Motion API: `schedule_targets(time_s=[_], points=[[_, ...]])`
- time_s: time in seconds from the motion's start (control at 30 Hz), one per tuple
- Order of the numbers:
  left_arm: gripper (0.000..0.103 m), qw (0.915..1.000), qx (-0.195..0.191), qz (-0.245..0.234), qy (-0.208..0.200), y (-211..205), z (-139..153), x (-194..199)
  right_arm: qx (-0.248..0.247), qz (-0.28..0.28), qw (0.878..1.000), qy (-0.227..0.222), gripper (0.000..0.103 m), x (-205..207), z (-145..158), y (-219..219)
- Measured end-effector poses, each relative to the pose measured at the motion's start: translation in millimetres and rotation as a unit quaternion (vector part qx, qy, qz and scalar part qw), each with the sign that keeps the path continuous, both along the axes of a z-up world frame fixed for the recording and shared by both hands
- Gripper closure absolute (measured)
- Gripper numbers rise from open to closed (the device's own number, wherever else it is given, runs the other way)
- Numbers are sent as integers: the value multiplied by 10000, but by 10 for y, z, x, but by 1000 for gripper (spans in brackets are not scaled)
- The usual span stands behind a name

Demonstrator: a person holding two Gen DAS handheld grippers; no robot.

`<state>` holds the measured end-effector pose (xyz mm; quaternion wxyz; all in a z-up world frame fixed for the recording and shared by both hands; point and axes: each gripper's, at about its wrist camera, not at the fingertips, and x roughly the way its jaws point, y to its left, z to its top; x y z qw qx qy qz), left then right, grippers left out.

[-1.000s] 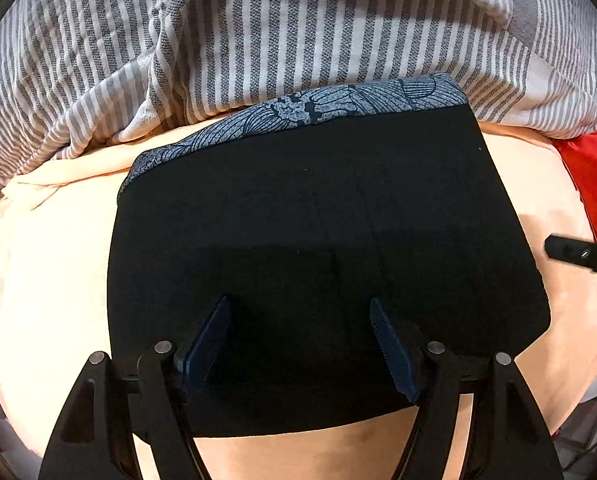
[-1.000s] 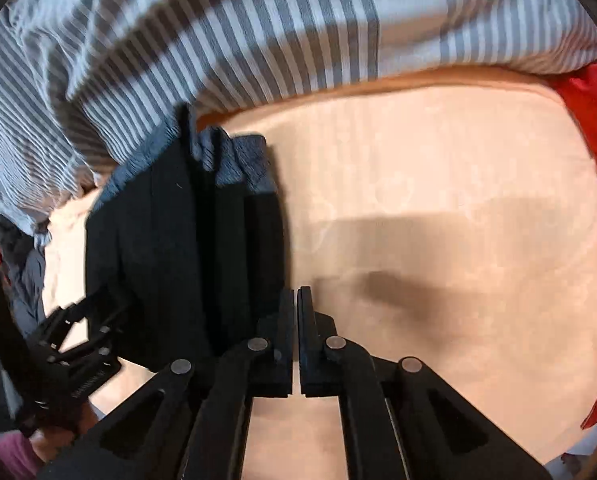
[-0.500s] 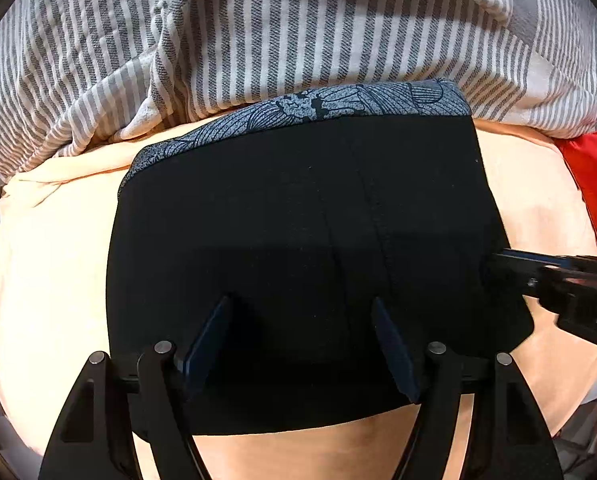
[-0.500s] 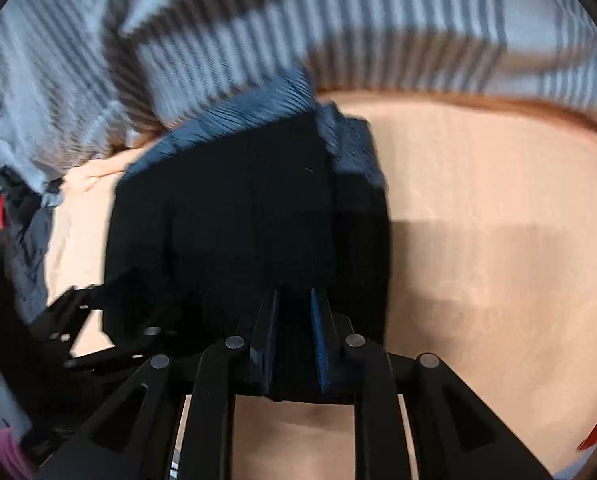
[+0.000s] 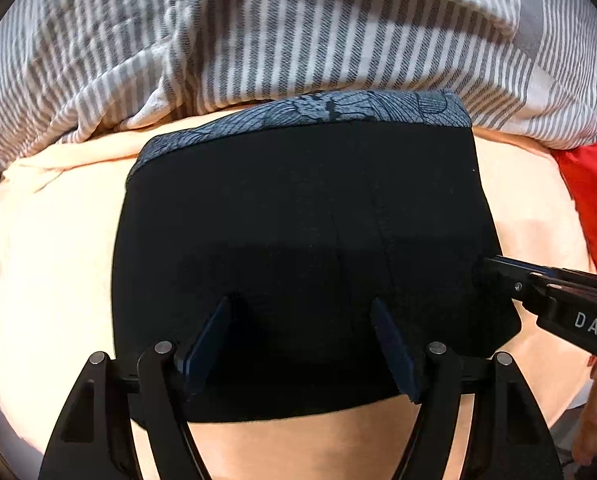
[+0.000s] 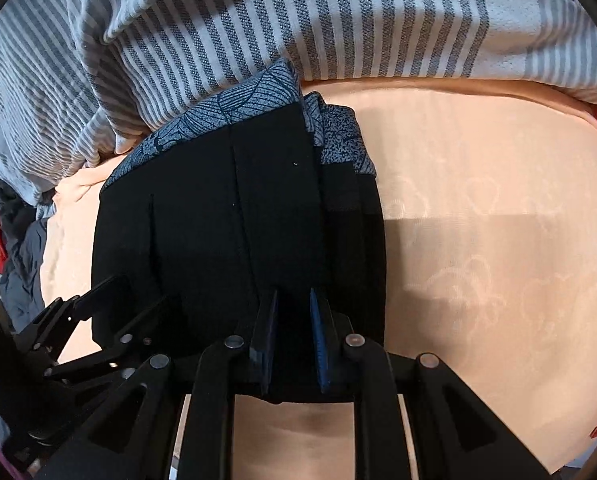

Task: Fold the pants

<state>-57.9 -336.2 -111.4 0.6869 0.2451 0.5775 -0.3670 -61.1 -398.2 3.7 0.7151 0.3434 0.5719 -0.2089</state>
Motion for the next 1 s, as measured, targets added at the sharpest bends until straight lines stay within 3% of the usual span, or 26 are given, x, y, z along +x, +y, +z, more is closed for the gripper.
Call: schedule_targets(time_s=[0.17,0.23,0.27,0.3,0.37,0.53,0.73,1.0], points=[[29,9998,-9,-22,188,174,80,200,-10,127,9999,-95,84,-66,162,49],[29,9996,-48,8,277,238,110,312,132,87,9997,-212,73,-142,224,35],[29,9995,-91,38,295,280,129,394,187,50,9995,-265,58,-172,244,19],[19,9994,-150,81,302,325,153,487,209,22,9993,-316,42,-204,267,0],[3,9990,-297,252,208,416,199,678,184,27,9987,-471,32,-254,314,-62],[3,9973,-418,517,310,542,143,1122,248,69,9984,-511,31,-241,228,-334],[3,9938,-213,408,1012,594,-236,1409,962,-39,9924,-771,31,-192,-94,-615],[3,9808,-310,-7,1927,536,-608,1491,1856,205,9757,-1145,28,-222,-479,-841]])
